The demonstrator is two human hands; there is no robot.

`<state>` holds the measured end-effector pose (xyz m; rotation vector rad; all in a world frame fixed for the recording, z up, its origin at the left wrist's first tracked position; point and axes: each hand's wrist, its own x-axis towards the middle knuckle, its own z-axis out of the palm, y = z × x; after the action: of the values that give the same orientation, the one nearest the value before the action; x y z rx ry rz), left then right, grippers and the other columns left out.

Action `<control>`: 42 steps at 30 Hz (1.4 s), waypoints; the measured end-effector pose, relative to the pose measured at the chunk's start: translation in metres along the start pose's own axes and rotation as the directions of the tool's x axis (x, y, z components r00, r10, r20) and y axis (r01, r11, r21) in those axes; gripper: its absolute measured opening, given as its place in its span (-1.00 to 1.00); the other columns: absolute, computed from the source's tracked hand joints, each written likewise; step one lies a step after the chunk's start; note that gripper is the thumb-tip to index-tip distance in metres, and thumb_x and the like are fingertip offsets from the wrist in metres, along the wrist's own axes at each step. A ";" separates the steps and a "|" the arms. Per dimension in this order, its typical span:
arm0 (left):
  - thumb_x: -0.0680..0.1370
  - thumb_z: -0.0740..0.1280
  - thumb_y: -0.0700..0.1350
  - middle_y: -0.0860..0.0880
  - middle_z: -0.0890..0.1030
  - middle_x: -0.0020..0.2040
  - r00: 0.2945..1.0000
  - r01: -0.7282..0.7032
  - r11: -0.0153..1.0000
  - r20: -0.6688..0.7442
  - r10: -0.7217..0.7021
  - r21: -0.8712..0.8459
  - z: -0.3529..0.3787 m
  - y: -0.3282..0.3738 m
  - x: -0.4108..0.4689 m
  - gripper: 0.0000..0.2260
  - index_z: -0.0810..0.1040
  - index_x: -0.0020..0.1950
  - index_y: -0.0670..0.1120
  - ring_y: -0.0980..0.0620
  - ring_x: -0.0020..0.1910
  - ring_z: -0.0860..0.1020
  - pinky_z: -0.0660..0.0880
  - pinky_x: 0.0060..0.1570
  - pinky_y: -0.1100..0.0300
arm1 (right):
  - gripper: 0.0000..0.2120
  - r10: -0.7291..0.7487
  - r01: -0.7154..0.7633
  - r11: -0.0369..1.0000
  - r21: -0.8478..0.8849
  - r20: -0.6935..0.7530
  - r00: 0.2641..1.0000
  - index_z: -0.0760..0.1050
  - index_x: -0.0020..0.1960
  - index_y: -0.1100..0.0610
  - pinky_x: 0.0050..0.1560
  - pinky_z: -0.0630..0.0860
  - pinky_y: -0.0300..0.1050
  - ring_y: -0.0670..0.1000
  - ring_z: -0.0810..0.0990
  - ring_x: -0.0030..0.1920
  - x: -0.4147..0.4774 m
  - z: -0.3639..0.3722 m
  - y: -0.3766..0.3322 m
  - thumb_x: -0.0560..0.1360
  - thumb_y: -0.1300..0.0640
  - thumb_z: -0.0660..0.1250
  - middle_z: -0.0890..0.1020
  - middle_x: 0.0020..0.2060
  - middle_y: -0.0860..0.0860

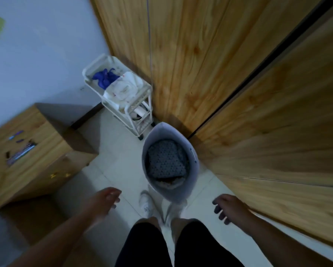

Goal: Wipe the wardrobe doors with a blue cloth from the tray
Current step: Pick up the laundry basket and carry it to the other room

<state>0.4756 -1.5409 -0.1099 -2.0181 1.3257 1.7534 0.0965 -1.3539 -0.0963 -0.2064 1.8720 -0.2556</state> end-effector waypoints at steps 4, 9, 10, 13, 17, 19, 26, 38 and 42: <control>0.70 0.29 -0.09 -0.14 0.69 0.04 1.000 0.003 0.999 0.013 -0.004 0.048 0.032 0.014 0.077 -0.87 0.64 0.13 -0.03 -0.10 -0.07 0.62 0.47 -0.15 0.12 | -0.77 -0.013 0.015 0.999 0.035 -0.053 0.999 0.60 -0.01 0.27 -0.38 0.40 -0.09 0.06 0.53 -0.41 0.084 0.009 -0.009 0.58 0.10 0.30 0.64 -0.32 0.11; 0.58 0.42 0.20 -0.05 0.64 0.24 0.995 -0.050 0.966 -0.067 0.069 0.255 0.075 0.013 0.165 -0.45 0.41 0.48 -0.01 -0.15 0.14 0.65 0.65 0.16 -0.15 | -0.68 -0.143 0.128 0.989 -0.075 -0.259 0.955 0.60 0.14 0.16 -0.15 0.44 -0.08 0.12 0.62 -0.14 0.193 0.021 -0.030 0.55 -0.05 0.30 0.70 -0.03 0.13; 0.56 0.43 0.24 -0.04 0.61 0.29 0.996 -0.055 0.959 -0.057 0.074 0.277 0.083 0.013 0.177 -0.37 0.37 0.52 -0.01 -0.14 0.14 0.64 0.65 0.15 -0.15 | -0.61 -0.183 0.142 0.977 -0.158 -0.284 0.941 0.57 0.24 0.11 -0.06 0.41 -0.11 0.12 0.61 -0.02 0.210 0.023 -0.034 0.54 -0.11 0.30 0.68 0.04 0.08; 0.55 0.44 0.24 -0.02 0.57 0.33 0.998 -0.032 0.981 -0.043 0.041 0.192 0.101 0.013 0.209 -0.34 0.36 0.55 0.00 -0.02 -0.02 0.64 0.69 0.06 -0.13 | -0.50 -0.242 0.193 0.959 -0.207 -0.247 0.938 0.49 0.35 0.02 -0.06 0.40 -0.12 0.04 0.56 -0.02 0.253 0.034 -0.044 0.51 -0.21 0.33 0.60 -0.08 -0.07; 0.61 0.35 0.11 -0.04 0.67 0.08 0.985 -0.035 0.945 -0.151 0.089 0.325 0.116 0.011 0.247 -0.55 0.50 0.44 -0.07 -0.14 -0.03 0.68 0.68 0.05 -0.17 | -0.70 -0.272 0.251 0.960 -0.122 -0.220 0.937 0.56 0.16 0.01 -0.16 0.47 -0.12 0.05 0.60 -0.04 0.288 0.047 -0.050 0.49 -0.08 0.39 0.61 -0.07 -0.04; 0.63 0.29 0.01 -0.05 0.69 -0.02 0.986 -0.021 0.939 -0.147 0.076 0.344 0.120 0.008 0.258 -0.67 0.55 0.34 -0.08 -0.16 -0.11 0.69 0.70 0.00 -0.17 | -0.76 -0.267 0.227 0.957 -0.180 -0.236 0.934 0.56 0.16 0.13 -0.21 0.42 -0.13 0.11 0.59 -0.05 0.299 0.049 -0.052 0.54 0.07 0.30 0.62 -0.07 0.03; 0.61 0.22 -0.21 -0.12 0.70 -0.21 0.988 -0.015 0.925 -0.135 0.072 0.380 0.099 0.008 0.266 -0.85 0.59 0.04 -0.17 -0.13 -0.28 0.73 0.72 -0.07 -0.15 | -0.74 -0.329 0.178 0.865 -0.469 -0.263 0.907 0.49 0.22 0.26 -0.01 0.43 -0.11 0.22 0.58 0.14 0.293 0.036 -0.051 0.59 0.19 0.19 0.60 0.17 0.24; 0.59 0.25 -0.15 -0.12 0.61 -0.24 0.979 -0.074 0.883 -0.133 0.152 0.463 0.028 0.067 0.100 -0.90 0.40 -0.02 -0.18 -0.13 -0.40 0.66 0.66 -0.35 -0.06 | -0.95 -0.288 0.198 0.932 -0.304 -0.289 0.913 0.42 -0.06 0.15 -0.31 0.35 -0.09 0.10 0.52 -0.21 0.100 -0.008 -0.044 0.54 0.19 0.19 0.57 -0.14 0.13; 0.67 0.22 -0.11 -0.19 0.60 -0.07 0.983 -0.106 0.918 -0.097 0.154 0.382 0.003 0.099 0.034 -0.91 0.38 0.02 -0.11 -0.11 -0.29 0.59 0.57 -0.47 0.09 | -0.85 -0.236 0.188 0.967 -0.171 -0.328 0.915 0.34 -0.17 0.12 -0.36 0.27 -0.09 0.07 0.46 -0.29 0.016 -0.034 -0.037 0.58 0.21 0.17 0.49 -0.27 0.10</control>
<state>0.4025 -1.6144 -0.0994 -1.8828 1.7184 1.3030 0.0594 -1.3911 -0.0906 -0.4876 2.2227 -0.3296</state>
